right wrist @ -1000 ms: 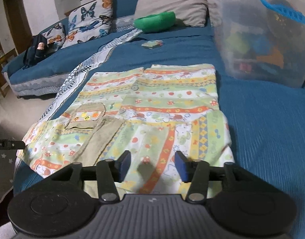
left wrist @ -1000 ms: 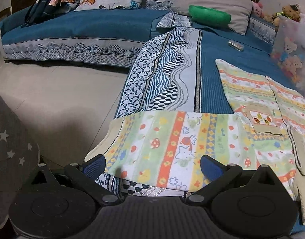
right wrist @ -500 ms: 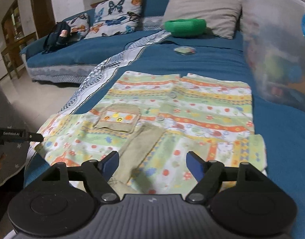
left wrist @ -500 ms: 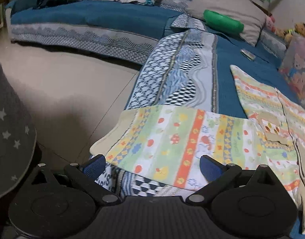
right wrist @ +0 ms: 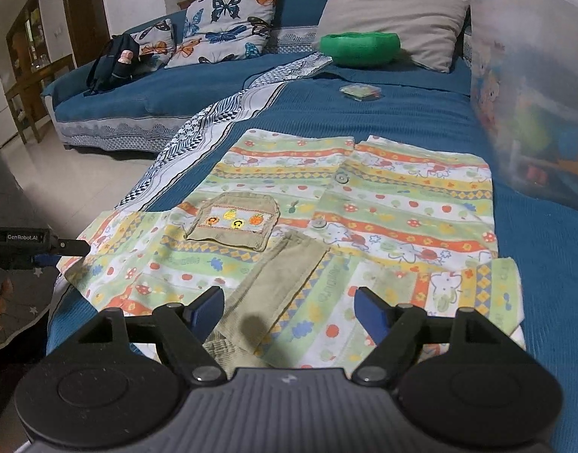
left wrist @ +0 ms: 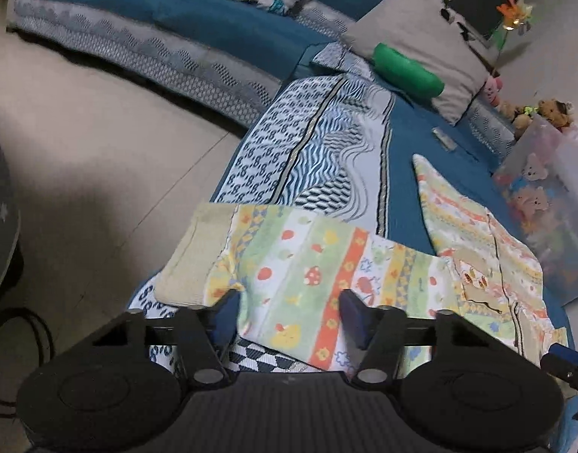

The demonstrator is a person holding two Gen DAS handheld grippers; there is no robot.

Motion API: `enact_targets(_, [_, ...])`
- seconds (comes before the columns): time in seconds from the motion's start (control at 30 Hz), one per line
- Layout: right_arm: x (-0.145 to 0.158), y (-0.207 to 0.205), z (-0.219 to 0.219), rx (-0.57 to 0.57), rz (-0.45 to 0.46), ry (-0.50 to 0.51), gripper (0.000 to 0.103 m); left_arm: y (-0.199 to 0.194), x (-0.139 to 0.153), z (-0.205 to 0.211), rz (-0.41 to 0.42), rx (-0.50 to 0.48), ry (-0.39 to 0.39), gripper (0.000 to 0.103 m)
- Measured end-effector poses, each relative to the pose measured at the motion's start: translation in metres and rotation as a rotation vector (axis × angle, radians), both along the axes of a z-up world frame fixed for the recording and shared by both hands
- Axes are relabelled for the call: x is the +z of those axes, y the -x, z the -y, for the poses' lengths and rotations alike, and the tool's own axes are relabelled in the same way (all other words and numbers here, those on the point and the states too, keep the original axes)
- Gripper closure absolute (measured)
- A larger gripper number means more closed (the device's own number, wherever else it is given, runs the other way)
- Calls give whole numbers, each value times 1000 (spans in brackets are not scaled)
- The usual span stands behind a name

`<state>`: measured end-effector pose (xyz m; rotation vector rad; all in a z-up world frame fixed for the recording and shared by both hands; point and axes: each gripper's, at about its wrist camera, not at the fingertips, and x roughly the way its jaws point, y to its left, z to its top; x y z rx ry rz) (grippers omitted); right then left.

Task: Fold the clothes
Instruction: 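Grasp the sleeve with the left gripper, fold it across the shirt, release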

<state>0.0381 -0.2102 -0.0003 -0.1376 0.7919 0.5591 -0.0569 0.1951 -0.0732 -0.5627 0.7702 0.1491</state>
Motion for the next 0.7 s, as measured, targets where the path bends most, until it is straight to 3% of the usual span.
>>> enact_targets(0.07, [0, 0, 0, 1, 1, 0, 25, -1, 4, -2, 15, 18, 6, 73])
enact_targets(0.1, [0, 0, -1, 0, 1, 0, 25, -1, 6, -4, 26, 25, 17, 87])
enact_targets(0.13, [0, 0, -1, 2, 0, -1, 25, -2, 8, -7, 39, 31, 35, 89])
enact_targets(0.3, [2, 1, -2, 8, 8, -3, 25, -7, 22, -3, 79, 36, 22, 93])
enact_targets(0.5, [5, 0, 4, -14, 11, -11, 25, -19, 61, 34, 189, -35, -85, 94])
enact_targets(0.6, [8, -1, 14, -47, 22, -17, 25, -27, 88, 69, 281, -151, -118, 94])
enact_targets(0.7, [11, -3, 29, -103, 34, -27, 25, -29, 107, 119, 376, -395, -134, 94])
